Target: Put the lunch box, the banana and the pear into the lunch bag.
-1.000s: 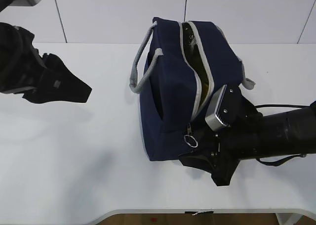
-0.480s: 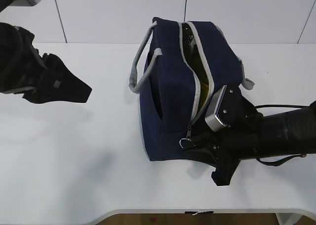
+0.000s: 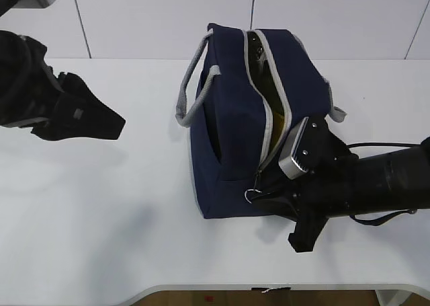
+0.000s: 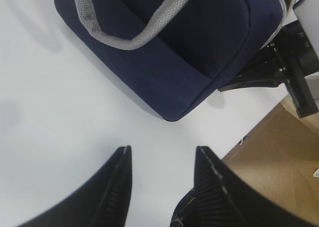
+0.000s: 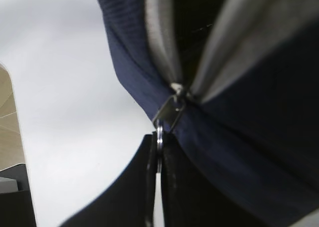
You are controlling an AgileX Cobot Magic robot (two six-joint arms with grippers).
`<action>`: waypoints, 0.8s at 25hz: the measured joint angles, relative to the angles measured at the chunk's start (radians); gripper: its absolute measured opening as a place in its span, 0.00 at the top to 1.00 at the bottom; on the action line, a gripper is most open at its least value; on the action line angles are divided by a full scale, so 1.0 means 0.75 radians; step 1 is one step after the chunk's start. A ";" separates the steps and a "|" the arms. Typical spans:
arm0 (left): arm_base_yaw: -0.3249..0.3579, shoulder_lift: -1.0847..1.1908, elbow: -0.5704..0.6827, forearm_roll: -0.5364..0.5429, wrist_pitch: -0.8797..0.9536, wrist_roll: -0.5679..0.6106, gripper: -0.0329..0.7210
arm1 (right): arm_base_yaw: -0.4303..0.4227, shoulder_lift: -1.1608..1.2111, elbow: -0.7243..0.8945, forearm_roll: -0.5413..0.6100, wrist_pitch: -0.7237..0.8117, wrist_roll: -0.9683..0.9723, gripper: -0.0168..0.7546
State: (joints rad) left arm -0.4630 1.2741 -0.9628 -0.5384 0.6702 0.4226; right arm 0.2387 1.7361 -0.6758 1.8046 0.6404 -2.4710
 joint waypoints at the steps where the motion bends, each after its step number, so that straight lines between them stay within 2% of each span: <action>1: 0.000 0.000 0.000 0.000 0.000 0.000 0.54 | 0.000 0.000 -0.002 0.000 0.000 0.000 0.97; 16: 0.000 0.000 0.000 -0.003 0.000 0.000 0.54 | 0.000 -0.045 -0.002 -0.001 -0.058 0.109 0.97; 20: 0.000 0.000 0.000 -0.004 -0.005 0.000 0.54 | 0.000 -0.127 -0.002 -0.108 -0.073 0.232 0.97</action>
State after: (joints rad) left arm -0.4630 1.2741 -0.9628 -0.5411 0.6662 0.4226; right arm 0.2387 1.6408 -0.6776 1.7238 0.5860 -2.2970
